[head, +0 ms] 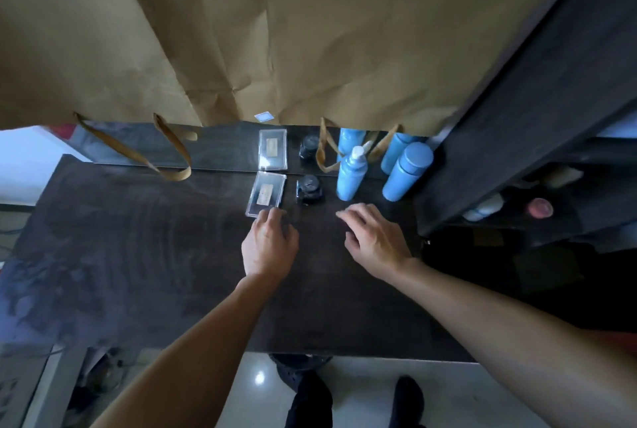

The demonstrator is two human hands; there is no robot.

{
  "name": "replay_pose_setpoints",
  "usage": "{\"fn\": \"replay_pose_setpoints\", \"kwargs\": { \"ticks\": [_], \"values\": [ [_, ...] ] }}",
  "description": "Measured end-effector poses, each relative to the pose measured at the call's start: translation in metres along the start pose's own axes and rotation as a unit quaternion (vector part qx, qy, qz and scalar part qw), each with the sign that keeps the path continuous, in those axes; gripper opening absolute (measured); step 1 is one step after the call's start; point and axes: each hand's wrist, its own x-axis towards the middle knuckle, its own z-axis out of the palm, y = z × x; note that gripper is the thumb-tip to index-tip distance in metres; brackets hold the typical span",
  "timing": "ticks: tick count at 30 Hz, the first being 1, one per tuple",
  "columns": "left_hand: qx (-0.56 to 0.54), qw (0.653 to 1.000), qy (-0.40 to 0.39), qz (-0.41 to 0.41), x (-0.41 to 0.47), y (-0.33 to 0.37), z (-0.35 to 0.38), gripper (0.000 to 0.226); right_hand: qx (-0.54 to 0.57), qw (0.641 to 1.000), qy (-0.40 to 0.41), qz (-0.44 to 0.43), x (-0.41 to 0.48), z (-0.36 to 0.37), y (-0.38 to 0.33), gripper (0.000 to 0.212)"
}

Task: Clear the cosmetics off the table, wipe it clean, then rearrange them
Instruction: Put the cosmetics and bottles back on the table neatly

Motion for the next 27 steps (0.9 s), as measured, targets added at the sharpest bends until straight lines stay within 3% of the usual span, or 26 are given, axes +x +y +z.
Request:
{"fn": "replay_pose_setpoints", "kwargs": {
  "ticks": [6, 10, 13, 18, 22, 25, 27],
  "values": [
    [-0.026, 0.999, -0.009, 0.021, -0.073, 0.072, 0.048, 0.015, -0.001, 0.997, -0.053, 0.059, -0.093, -0.018, 0.088, 0.032],
    [-0.028, 0.997, -0.058, 0.044, -0.122, 0.119, 0.097, 0.010, -0.013, 0.985, -0.105, 0.133, -0.143, -0.026, 0.152, 0.026],
    [-0.032, 0.993, -0.090, 0.064, -0.147, 0.144, 0.135, 0.009, -0.035, 0.971, -0.161, 0.175, -0.164, -0.029, 0.192, 0.028],
    [-0.039, 0.987, -0.131, 0.086, -0.152, 0.169, 0.200, 0.026, -0.071, 0.946, -0.215, 0.233, -0.175, -0.015, 0.246, 0.039],
    [0.017, 0.982, -0.172, 0.079, -0.119, 0.183, 0.256, 0.034, -0.110, 0.940, -0.199, 0.254, -0.168, 0.007, 0.279, 0.055],
    [0.072, 0.974, -0.205, 0.062, -0.085, 0.185, 0.304, 0.050, -0.110, 0.954, -0.158, 0.231, -0.158, 0.028, 0.299, 0.059],
    [0.103, 0.973, -0.199, 0.059, -0.066, 0.185, 0.333, 0.050, -0.101, 0.963, -0.139, 0.207, -0.152, 0.042, 0.310, 0.064]
  ]
}}
